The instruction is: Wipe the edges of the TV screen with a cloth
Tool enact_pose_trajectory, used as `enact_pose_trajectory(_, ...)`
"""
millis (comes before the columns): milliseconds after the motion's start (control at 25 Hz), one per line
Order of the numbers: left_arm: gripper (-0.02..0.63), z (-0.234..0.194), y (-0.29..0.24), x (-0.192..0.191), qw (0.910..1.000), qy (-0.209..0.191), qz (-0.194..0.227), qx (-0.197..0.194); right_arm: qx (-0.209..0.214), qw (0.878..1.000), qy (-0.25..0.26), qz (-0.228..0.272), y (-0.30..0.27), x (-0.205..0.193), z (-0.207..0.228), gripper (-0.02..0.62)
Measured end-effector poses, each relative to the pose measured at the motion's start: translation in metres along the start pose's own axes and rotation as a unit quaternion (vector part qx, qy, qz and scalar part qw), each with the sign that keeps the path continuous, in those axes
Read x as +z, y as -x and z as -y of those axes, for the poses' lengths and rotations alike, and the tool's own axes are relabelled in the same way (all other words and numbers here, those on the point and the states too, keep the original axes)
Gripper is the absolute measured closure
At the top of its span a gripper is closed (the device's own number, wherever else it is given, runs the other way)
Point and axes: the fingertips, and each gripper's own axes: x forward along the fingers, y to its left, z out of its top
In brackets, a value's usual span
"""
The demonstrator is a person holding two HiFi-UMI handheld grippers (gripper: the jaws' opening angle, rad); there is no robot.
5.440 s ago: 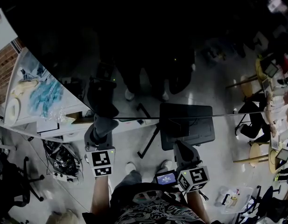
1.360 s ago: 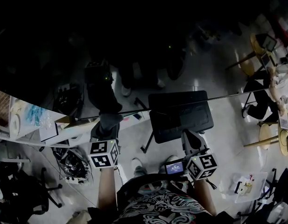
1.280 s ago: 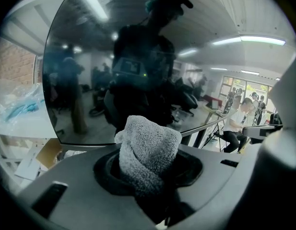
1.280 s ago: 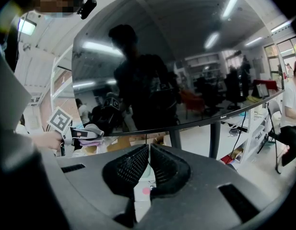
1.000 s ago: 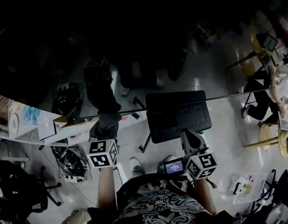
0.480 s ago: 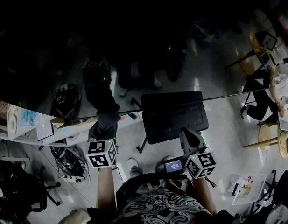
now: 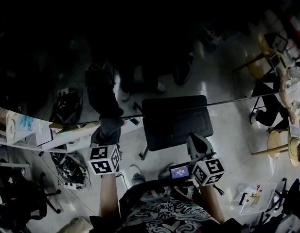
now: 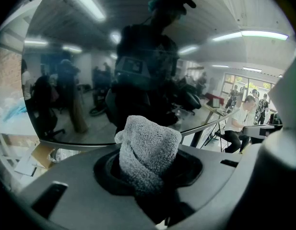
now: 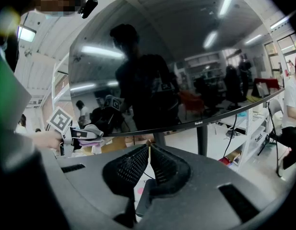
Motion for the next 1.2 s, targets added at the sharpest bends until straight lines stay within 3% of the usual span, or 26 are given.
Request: enact_pose_trajectory(1200,0.443,0.087,-0.023,0.007,0.9997,-0.021,-0.009,-0.005,-0.001,1.0,-0.022,0.005,0.034,-0.001,0.081,0.56)
